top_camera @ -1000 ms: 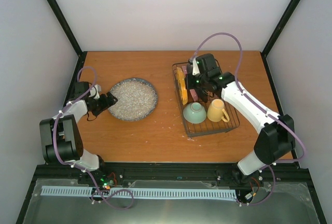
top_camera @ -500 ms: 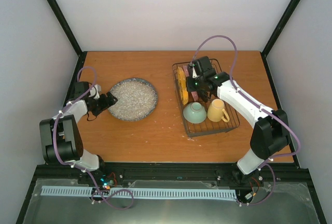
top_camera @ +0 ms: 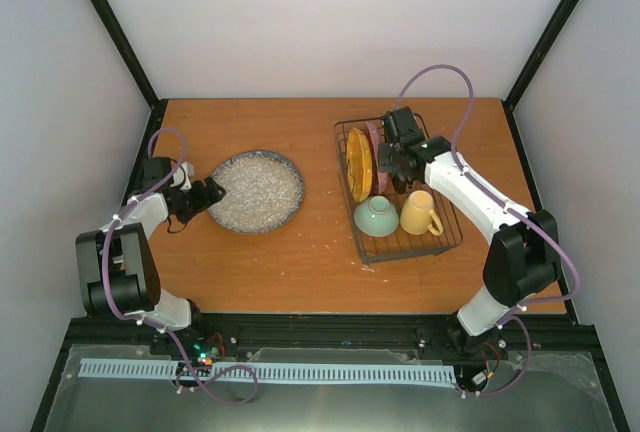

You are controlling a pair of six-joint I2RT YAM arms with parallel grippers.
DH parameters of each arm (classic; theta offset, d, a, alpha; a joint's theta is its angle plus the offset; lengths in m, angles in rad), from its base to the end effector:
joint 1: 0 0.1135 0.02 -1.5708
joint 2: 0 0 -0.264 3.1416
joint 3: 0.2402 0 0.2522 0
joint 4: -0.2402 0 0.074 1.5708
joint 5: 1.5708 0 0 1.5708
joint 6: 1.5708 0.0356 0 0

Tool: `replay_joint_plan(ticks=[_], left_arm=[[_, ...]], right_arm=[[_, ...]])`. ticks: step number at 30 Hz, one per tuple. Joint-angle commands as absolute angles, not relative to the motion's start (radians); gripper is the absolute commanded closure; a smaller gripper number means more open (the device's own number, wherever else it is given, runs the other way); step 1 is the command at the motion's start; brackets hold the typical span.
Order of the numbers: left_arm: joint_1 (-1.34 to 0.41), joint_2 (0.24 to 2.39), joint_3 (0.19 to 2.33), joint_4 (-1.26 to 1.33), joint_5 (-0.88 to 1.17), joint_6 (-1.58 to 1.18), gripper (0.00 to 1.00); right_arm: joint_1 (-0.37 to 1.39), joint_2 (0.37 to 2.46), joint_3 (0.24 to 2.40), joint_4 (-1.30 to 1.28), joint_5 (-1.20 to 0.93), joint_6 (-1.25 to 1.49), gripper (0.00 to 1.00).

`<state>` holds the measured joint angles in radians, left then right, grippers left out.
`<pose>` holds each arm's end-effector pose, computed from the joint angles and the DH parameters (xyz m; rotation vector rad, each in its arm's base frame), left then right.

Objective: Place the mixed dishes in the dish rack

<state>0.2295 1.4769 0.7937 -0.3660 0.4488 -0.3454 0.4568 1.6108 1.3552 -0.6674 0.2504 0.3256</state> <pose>0.2722 0.0477 0.1763 -0.5807 2.5187 -0.6278 0.3164 0.1457 0.2869 -0.0573 2.4532 0.0286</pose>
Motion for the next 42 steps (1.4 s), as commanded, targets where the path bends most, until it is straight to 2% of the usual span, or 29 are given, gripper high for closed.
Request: replay_joint_plan(ticks=[1,4,6,8,10,24,42], left_arm=[[0.238,1.459,0.803,-0.364,0.43,-0.339,0.07],[0.238,1.459,0.805,-0.368,0.42,-0.339,0.07],[0.239,1.456,0.805,-0.37,0.419,-0.34,0.07],[0.238,1.449,0.805,-0.371,0.417,-0.341,0.07],[0.238,1.448,0.806,-0.374,0.412,-0.342,0.07],[0.239,1.51,0.812,-0.402,0.373,-0.342,0.07],[0.242,1.548,0.798,-0.393,0.393,-0.351,0.06]], right_arm=[[0.441,1.575,1.369,-0.695,0.362,0.366,0.97],[0.438,1.554,1.36,-0.688,0.379,0.372,0.95],[0.437,1.539,1.354,-0.677,0.382,0.373,0.88],[0.437,1.519,1.342,-0.66,0.379,0.373,0.76],[0.437,1.497,1.331,-0.641,0.375,0.371,0.72],[0.438,1.276,1.227,-0.478,0.329,0.317,0.62],[0.465,1.379,1.289,-0.515,0.109,0.279,0.62]])
